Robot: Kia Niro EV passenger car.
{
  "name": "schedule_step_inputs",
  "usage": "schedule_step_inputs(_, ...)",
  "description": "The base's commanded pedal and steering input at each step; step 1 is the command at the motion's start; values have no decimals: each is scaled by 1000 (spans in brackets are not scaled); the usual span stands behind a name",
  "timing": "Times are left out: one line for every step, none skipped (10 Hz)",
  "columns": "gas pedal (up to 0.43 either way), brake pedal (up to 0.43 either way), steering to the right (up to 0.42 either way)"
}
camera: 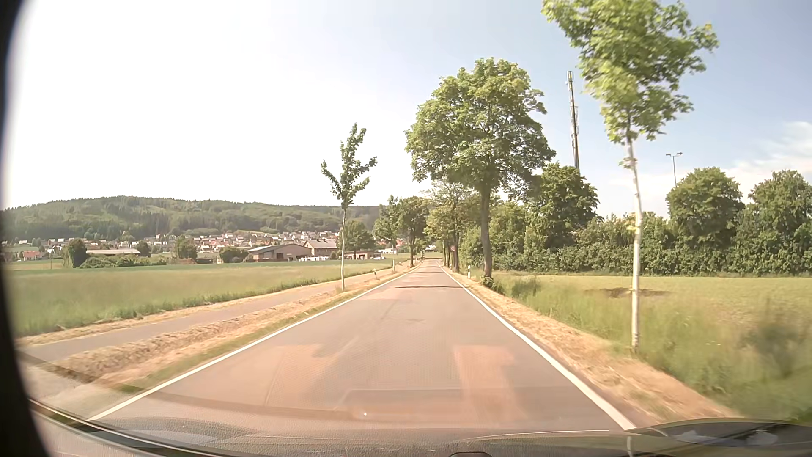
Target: Follow the waypoints while adhering to traffic rules and regulations
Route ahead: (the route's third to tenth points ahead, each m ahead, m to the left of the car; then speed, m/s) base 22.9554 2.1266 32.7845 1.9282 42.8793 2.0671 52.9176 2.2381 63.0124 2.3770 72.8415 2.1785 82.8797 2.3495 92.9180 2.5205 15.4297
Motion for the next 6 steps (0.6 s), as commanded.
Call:
schedule_step_inputs(0, 0, 0)
schedule_step_inputs(0, 0, 0)
schedule_step_inputs(0, 0, 0)
schedule_step_inputs(0, 0, 1)
schedule_step_inputs(8, 0, 1)
schedule_step_inputs(8, 0, 1)
